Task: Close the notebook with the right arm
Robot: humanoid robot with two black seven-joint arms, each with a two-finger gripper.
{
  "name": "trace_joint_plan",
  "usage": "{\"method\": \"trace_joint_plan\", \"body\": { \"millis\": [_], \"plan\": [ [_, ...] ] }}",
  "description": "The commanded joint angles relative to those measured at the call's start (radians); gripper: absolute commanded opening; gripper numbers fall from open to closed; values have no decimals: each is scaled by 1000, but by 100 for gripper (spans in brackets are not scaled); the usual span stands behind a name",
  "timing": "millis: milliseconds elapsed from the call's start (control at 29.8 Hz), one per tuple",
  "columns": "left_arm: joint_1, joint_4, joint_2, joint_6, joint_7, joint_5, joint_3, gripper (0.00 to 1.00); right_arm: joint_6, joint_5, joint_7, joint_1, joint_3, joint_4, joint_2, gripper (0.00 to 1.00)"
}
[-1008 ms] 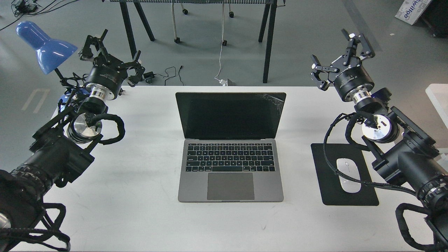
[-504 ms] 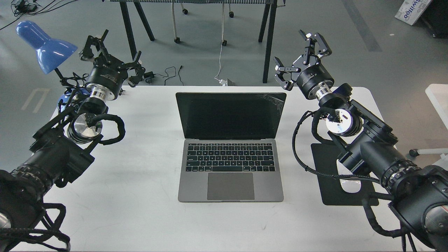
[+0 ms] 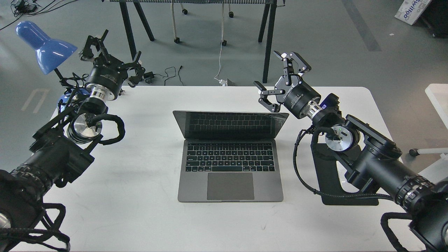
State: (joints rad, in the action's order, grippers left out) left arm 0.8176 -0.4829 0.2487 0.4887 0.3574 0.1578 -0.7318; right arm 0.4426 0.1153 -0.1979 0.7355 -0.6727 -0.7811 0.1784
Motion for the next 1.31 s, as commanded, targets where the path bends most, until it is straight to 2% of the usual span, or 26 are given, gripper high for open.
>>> {"method": "trace_joint_plan", "body": {
  "millis": [0, 168, 471, 908, 1109, 1277],
  "plan": [
    [0, 0, 0, 0, 0, 0, 0, 100, -1, 3, -1, -57, 34, -84, 70, 100],
    [0, 0, 0, 0, 0, 0, 0, 100, 1, 12, -3, -125, 74, -174, 148, 100],
    [0, 0, 0, 0, 0, 0, -1, 100, 2, 108, -8, -203, 183, -293, 210, 100],
    [0, 0, 0, 0, 0, 0, -3, 100, -35, 408, -11, -274, 286, -287, 207, 100],
    [0, 0, 0, 0, 0, 0, -5, 100, -99, 445, -11, -274, 329, -284, 199, 100],
    [0, 0, 0, 0, 0, 0, -5, 100, -107, 437, -14, -271, 306, -288, 202, 100]
  ]
}}
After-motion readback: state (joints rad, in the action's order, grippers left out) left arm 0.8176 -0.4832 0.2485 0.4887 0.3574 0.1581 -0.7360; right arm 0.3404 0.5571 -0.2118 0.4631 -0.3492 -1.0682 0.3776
